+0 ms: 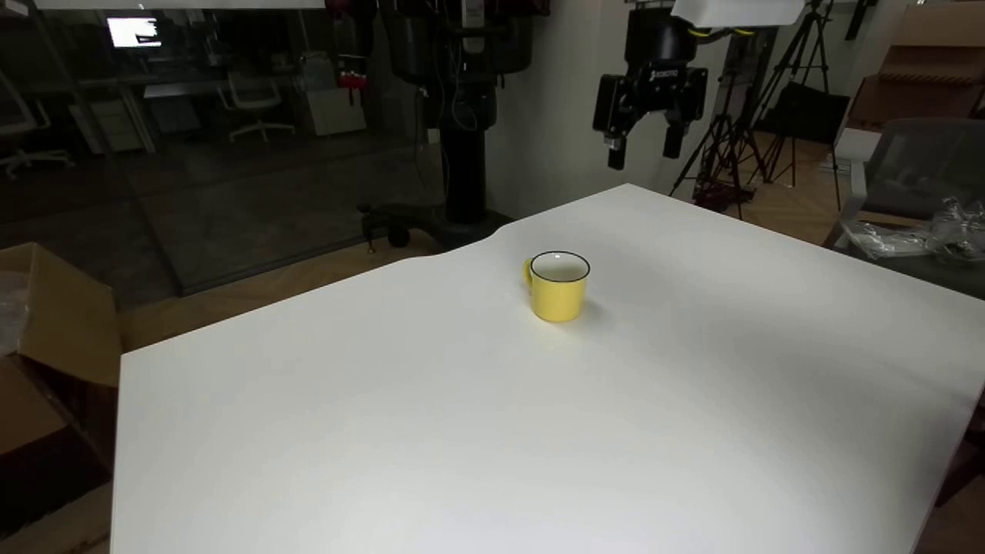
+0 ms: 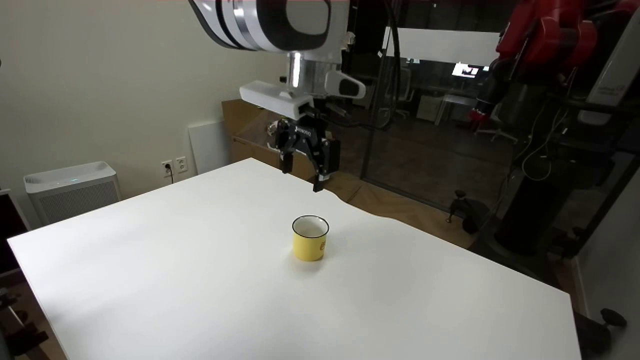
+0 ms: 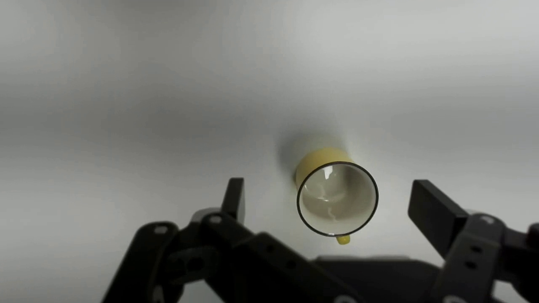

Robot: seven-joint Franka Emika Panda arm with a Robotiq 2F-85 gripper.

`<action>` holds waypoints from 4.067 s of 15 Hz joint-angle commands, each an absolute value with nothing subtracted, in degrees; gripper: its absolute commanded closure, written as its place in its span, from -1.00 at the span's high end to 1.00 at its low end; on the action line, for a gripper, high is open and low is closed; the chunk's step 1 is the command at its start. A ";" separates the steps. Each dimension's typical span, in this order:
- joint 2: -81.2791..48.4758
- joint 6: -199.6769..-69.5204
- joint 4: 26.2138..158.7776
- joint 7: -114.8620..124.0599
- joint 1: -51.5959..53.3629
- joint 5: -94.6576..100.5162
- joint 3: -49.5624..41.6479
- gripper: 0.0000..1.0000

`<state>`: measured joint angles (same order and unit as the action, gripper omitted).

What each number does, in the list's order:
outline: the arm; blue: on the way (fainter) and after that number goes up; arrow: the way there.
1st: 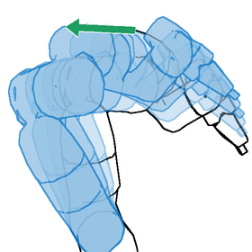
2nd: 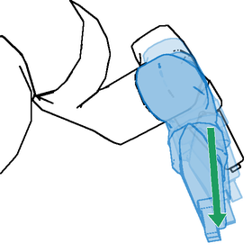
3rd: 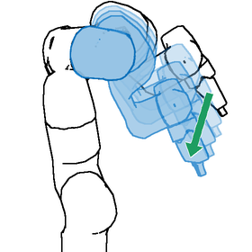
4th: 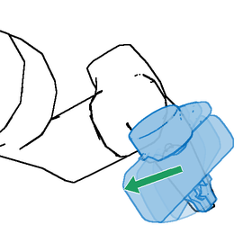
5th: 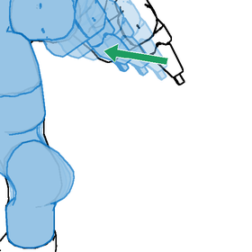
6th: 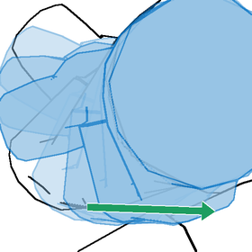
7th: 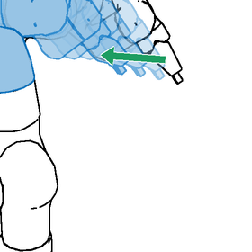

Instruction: Move the mug forward

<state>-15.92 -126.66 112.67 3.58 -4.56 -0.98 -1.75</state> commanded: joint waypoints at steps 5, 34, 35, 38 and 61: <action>-30.42 -116.27 97.53 9.20 -1.05 2.15 -2.67 1.00; -49.16 -139.27 87.75 11.41 1.78 -5.59 0.30 1.00; -49.20 -139.03 87.97 11.56 1.80 -6.06 0.34 1.00; -49.92 -138.21 87.74 11.37 1.25 -7.61 0.63 0.74; -48.44 -134.61 90.00 14.80 1.69 -8.28 -1.26 -0.94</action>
